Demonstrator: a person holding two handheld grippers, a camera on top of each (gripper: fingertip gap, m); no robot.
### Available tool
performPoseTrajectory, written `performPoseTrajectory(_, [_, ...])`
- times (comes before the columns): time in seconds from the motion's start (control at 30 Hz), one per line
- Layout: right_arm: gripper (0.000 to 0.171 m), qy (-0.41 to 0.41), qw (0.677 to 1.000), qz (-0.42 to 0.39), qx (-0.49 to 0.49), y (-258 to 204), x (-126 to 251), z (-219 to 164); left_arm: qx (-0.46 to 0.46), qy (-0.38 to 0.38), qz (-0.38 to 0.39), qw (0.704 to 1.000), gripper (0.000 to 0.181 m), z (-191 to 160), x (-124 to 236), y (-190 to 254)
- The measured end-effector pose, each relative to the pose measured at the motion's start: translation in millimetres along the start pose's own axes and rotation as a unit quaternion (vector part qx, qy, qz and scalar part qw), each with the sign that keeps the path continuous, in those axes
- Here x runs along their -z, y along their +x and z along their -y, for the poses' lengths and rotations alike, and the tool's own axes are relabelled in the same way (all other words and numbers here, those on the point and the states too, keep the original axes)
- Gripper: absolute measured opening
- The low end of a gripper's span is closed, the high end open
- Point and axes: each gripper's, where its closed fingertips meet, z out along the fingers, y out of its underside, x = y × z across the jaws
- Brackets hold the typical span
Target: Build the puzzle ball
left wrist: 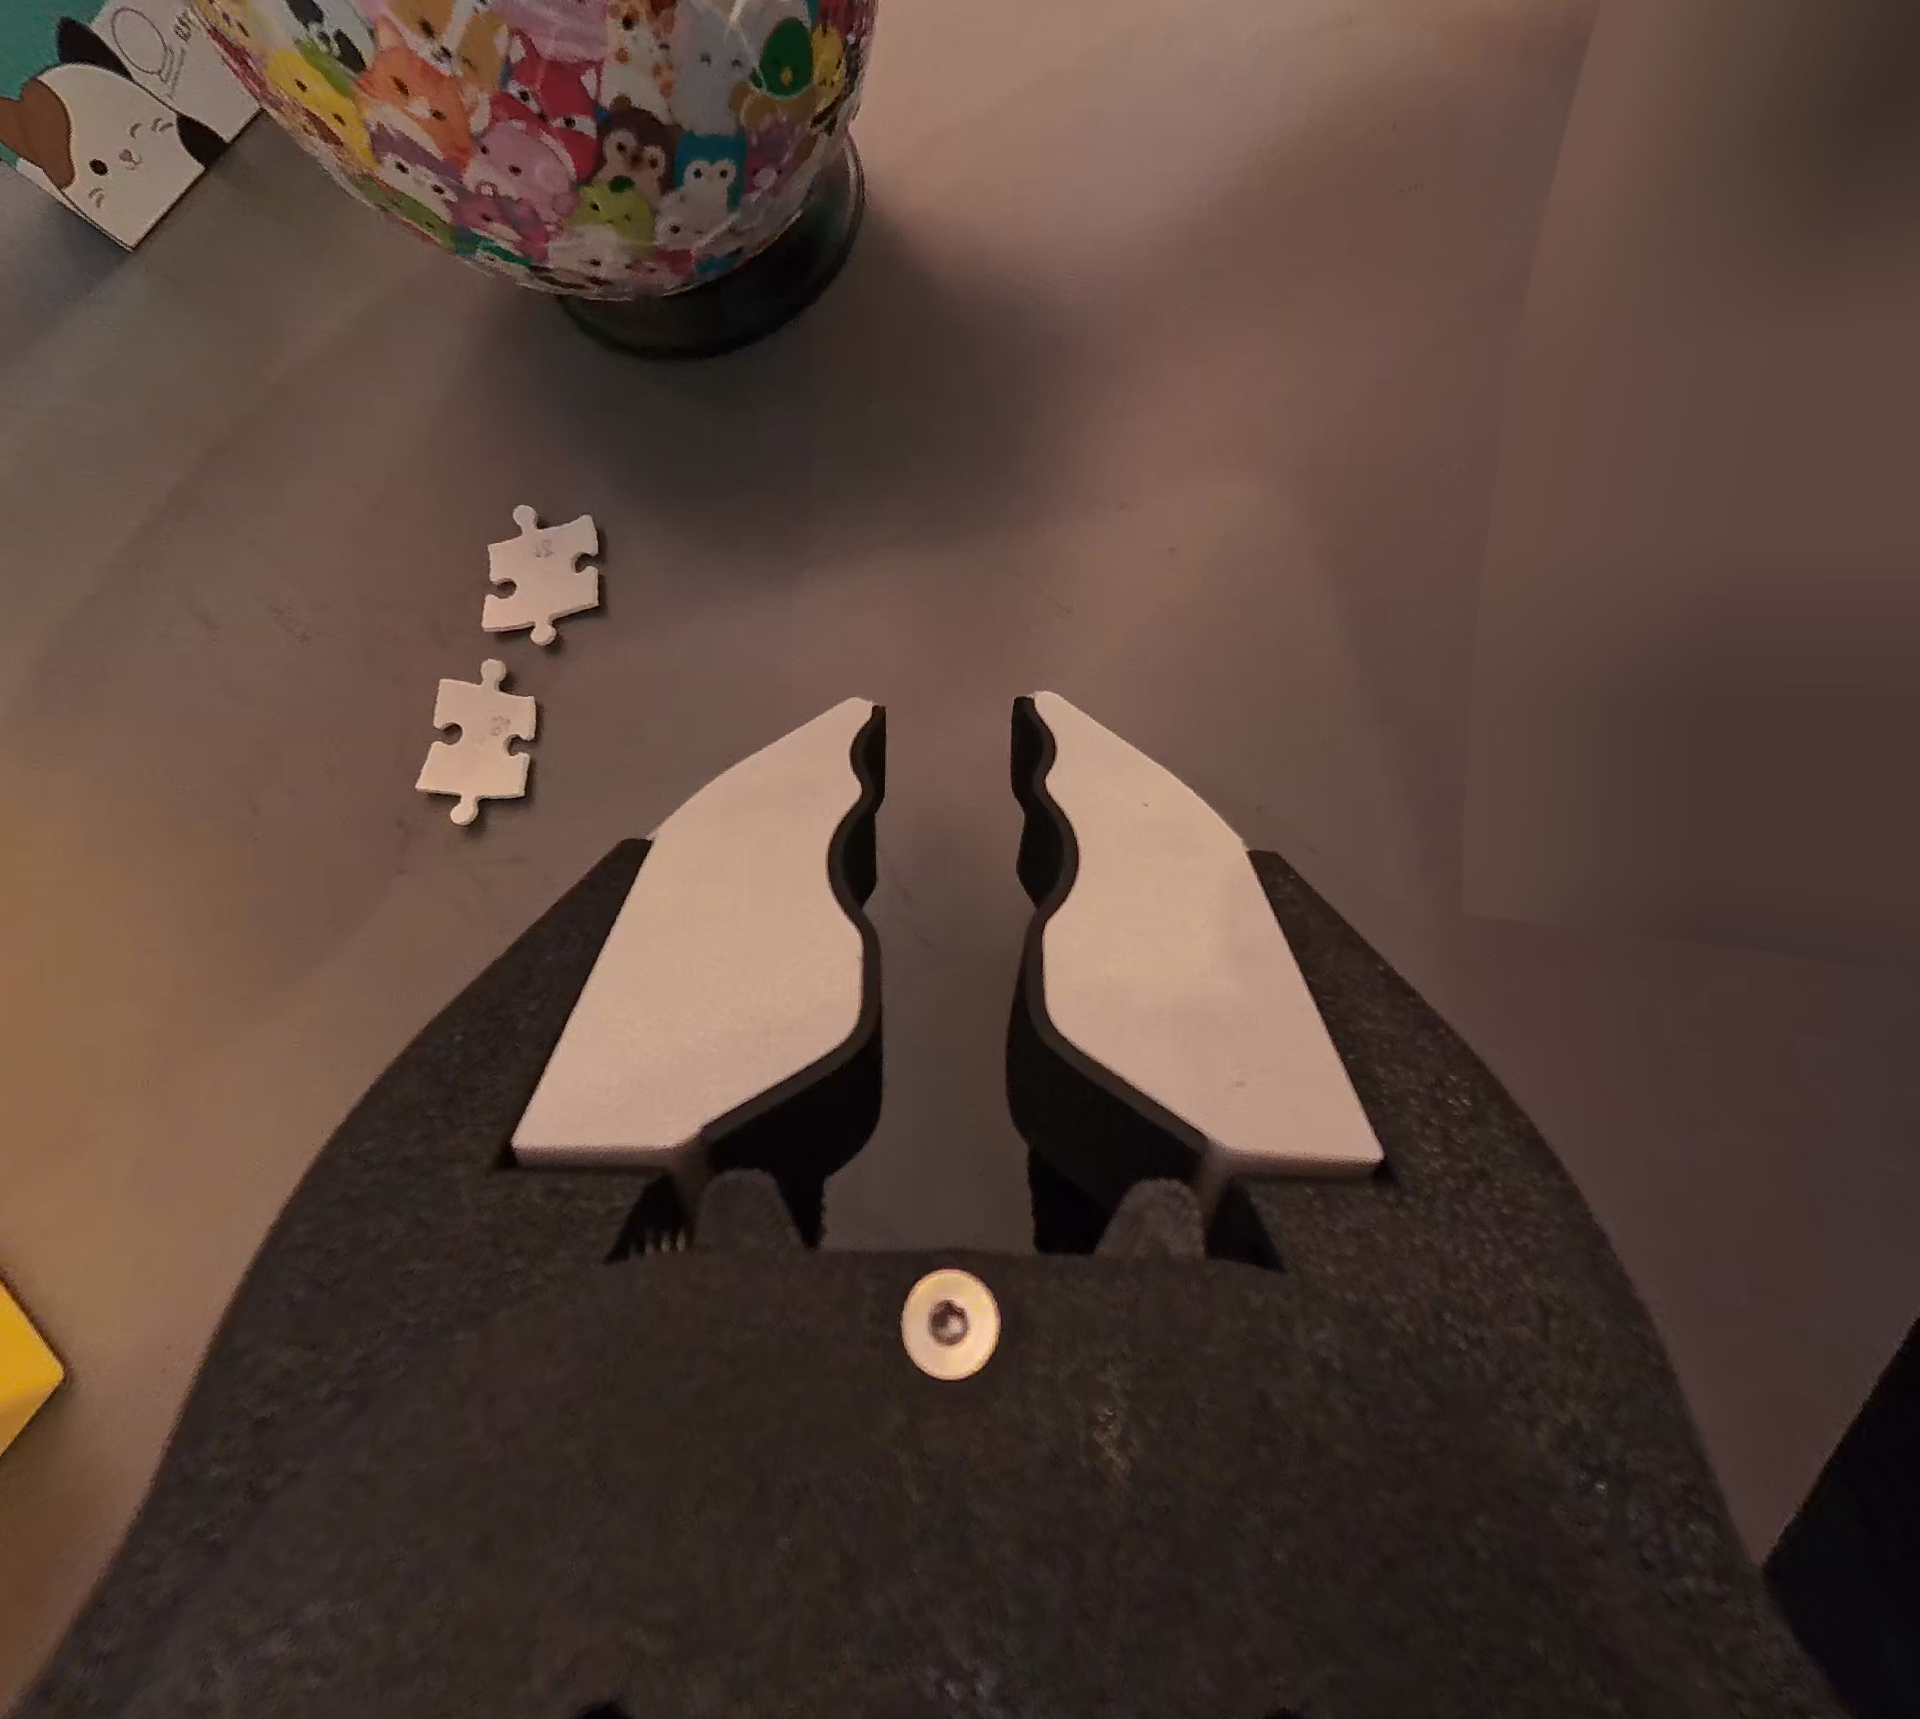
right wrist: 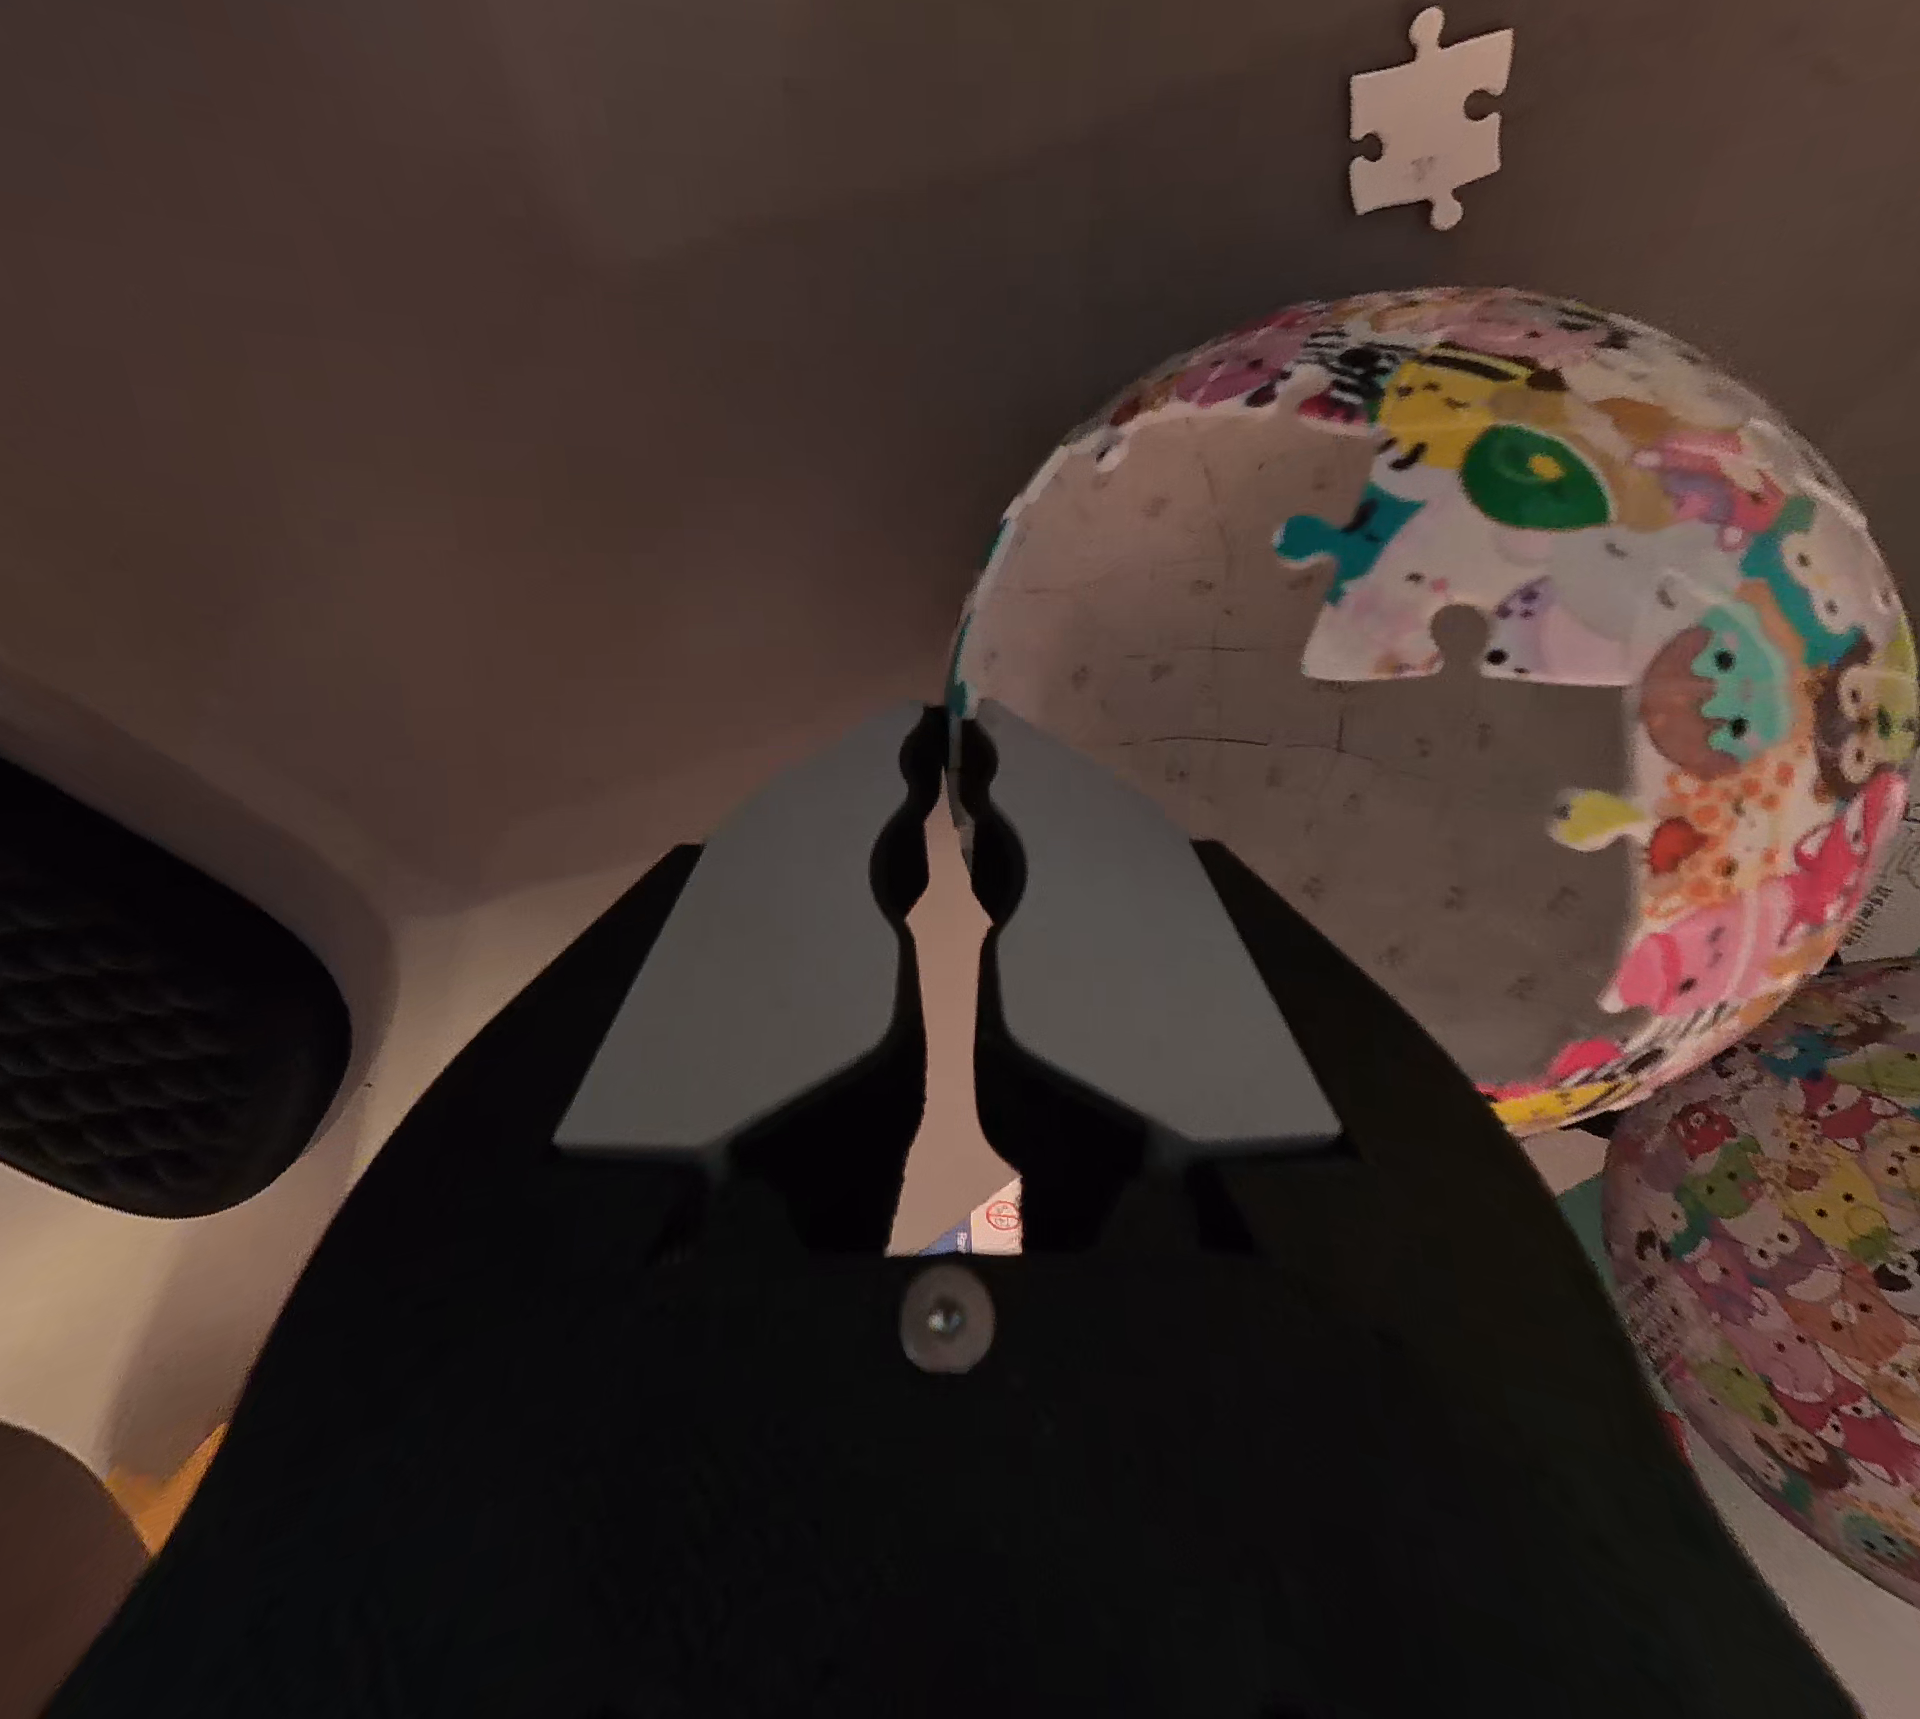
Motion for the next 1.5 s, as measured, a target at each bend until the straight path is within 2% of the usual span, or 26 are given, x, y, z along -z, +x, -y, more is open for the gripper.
performPoseTrajectory(0.1, [0.005,0.003,1.000,0.000,0.001,-1.4,0.3,-0.6,-0.002,-0.002,0.001,1.000,0.023,-0.6,0.3,0.6])
performPoseTrajectory(0.2, [0.014,-0.001,1.000,-0.003,-0.003,-1.7,1.6,-3.7,-0.001,-0.002,-0.001,1.000,0.023,-0.9,0.1,1.3])
performPoseTrajectory(0.4, [0.014,-0.004,1.000,-0.006,-0.001,-0.3,-1.2,-2.1,0.000,-0.002,-0.002,1.000,0.023,-1.2,-2.4,1.8])
performPoseTrajectory(0.53, [0.005,-0.010,1.000,-0.002,-0.007,-0.5,-3.5,-1.8,0.000,-0.003,-0.002,1.000,0.023,-1.9,-3.2,2.6])
performPoseTrajectory(1.13, [0.006,0.005,1.000,-0.002,-0.011,-1.8,-1.5,5.5,0.003,0.000,0.000,1.000,0.023,-4.2,0.1,3.8])
performPoseTrajectory(1.23, [0.028,0.016,0.999,-0.029,-0.001,-1.7,3.8,6.9,0.007,0.004,0.000,1.000,0.023,-4.4,1.6,4.0])
performPoseTrajectory(1.37, [0.037,0.061,0.992,-0.113,0.002,5.6,26.4,10.4,0.011,0.009,0.003,1.000,0.023,-3.1,3.4,2.6])
performPoseTrajectory(1.5, [0.037,0.137,0.971,-0.195,-0.016,-0.6,55.9,7.1,0.021,0.022,0.007,1.000,0.023,1.0,3.7,-0.5])
